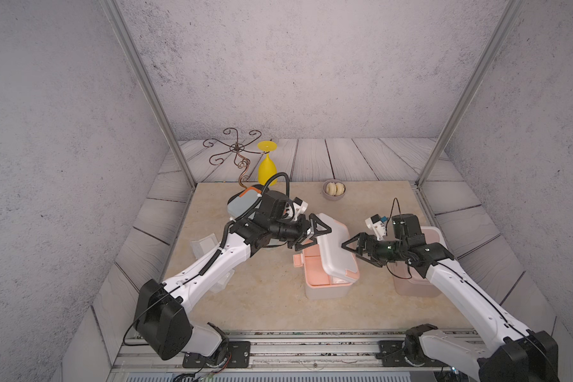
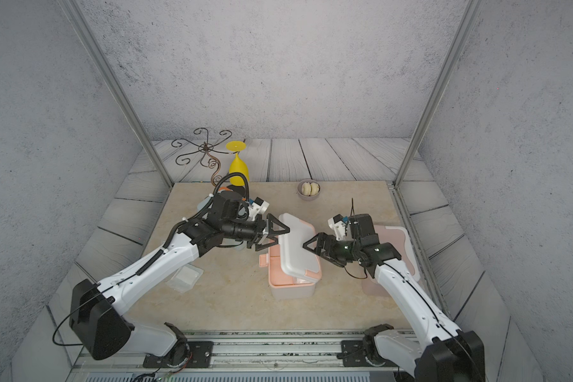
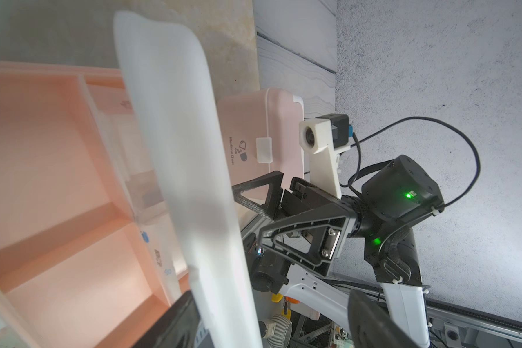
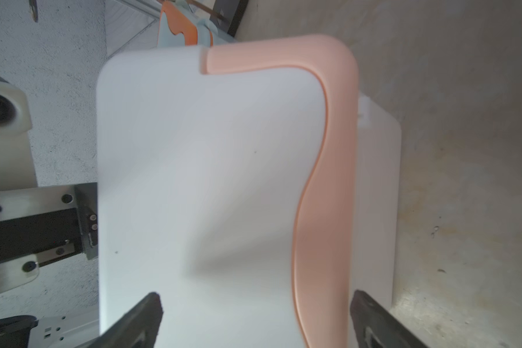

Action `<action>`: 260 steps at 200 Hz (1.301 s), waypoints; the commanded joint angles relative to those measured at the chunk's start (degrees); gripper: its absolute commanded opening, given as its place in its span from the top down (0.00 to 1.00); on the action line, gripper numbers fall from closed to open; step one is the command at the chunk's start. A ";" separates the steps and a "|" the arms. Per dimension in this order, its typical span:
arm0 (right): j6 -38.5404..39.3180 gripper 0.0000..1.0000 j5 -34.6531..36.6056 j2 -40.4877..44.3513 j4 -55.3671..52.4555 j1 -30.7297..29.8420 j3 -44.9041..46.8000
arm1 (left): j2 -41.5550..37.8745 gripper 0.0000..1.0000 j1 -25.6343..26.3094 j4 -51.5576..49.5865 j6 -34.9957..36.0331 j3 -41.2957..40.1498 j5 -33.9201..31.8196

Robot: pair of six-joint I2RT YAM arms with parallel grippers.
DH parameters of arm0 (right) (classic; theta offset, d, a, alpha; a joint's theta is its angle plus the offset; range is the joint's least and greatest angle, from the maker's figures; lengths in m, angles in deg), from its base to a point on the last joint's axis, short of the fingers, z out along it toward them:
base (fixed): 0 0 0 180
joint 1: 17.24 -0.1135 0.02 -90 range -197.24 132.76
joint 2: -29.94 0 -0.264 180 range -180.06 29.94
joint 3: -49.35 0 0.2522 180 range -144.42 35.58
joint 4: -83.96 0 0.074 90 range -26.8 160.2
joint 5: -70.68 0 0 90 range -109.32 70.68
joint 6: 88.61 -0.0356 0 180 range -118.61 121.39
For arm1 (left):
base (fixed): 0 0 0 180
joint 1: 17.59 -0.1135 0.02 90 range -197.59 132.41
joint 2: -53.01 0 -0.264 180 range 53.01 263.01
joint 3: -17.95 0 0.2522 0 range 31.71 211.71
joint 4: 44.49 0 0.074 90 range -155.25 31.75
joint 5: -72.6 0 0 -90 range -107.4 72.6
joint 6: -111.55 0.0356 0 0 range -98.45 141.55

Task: Open first aid kits and take out gauze
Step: Open the lid of the first aid kit.

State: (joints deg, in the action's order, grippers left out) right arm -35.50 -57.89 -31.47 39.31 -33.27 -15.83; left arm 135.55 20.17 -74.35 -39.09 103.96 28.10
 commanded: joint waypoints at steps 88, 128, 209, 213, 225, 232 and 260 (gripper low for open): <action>16.57 0.00 14.24 8.37 -17.80 -0.23 -12.74 | 9.28 0.20 5.19 -1.19 0.52 15.52 0.47; 17.93 0.00 14.05 11.40 -18.00 -1.52 -13.77 | 12.93 0.20 7.03 -1.44 0.14 20.56 0.46; 20.36 0.08 23.68 8.02 -21.45 -12.60 -17.09 | 14.33 0.20 8.47 -1.37 -0.01 21.65 -0.48; 20.28 0.09 24.71 7.70 -21.76 -13.25 -17.29 | 14.19 0.21 8.47 -1.39 0.03 21.49 -0.58; 20.10 0.11 28.51 6.50 -22.63 -15.53 -17.98 | 13.85 0.21 8.47 -1.48 0.22 21.06 -0.85; 20.11 0.13 30.79 5.64 -23.38 -16.97 -18.54 | 13.63 0.20 8.47 -1.48 0.27 20.88 -0.93; 19.14 0.17 42.15 2.79 -25.71 -24.42 -20.89 | 13.59 0.20 8.47 -1.31 0.27 20.48 -0.80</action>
State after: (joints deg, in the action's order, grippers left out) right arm -16.09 -28.21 -26.71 17.91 -52.79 -34.65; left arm 150.29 28.34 -76.49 -38.92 124.55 27.38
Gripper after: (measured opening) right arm 0.842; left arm 0.796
